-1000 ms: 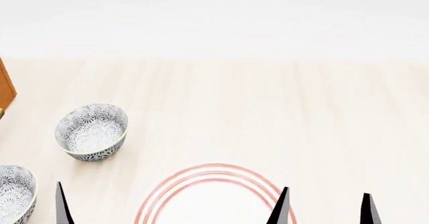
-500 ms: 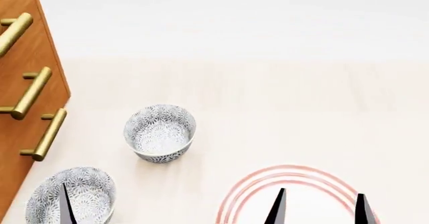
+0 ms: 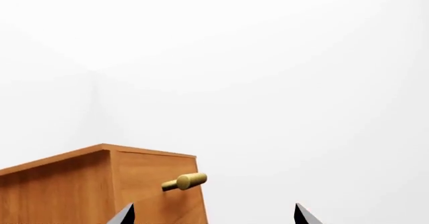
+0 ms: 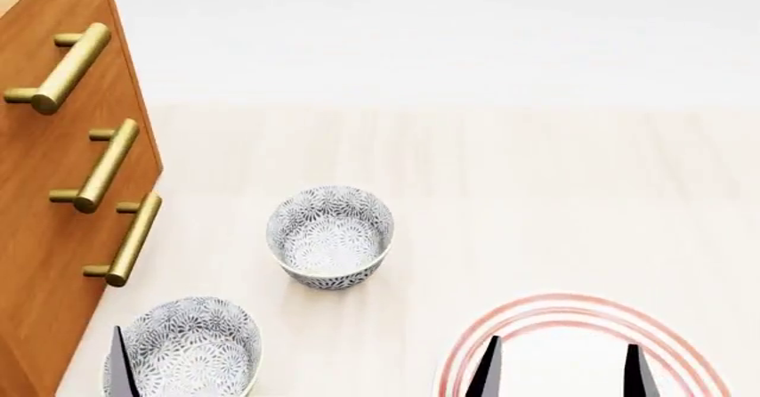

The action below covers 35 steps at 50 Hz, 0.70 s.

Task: Pick up the bowl and put it in the front on the plate.

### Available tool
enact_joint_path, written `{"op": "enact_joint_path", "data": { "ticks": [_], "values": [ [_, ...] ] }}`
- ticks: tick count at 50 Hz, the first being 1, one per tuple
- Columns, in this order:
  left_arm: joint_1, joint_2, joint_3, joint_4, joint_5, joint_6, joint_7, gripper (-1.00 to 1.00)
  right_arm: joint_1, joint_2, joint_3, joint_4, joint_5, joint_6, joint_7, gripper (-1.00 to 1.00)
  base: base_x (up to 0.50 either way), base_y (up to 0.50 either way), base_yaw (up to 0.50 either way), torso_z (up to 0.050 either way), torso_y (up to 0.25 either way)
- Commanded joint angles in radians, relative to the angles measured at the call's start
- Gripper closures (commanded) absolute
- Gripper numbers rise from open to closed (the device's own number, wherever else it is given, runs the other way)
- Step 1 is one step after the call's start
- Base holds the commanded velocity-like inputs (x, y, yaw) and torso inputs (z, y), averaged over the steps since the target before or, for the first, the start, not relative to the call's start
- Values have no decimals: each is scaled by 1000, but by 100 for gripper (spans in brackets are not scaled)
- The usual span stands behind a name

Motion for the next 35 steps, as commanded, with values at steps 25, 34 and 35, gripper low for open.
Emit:
{"op": "enact_joint_path", "data": {
  "ticks": [25,34,35],
  "values": [
    [-9,1,6,-2,8,-50,-3,-100,11,11,-11,4,3,37,9,-100,0,0,0,0,-140],
    [-12,-4,12,-8,4,-47,-8,-100,12,14,-16,8,5,38,12,-100,0,0,0,0,-233],
    [-12,-5,13,-9,3,-47,-8,-100,12,15,-16,8,5,39,13,-100,0,0,0,0,-98]
  ]
}}
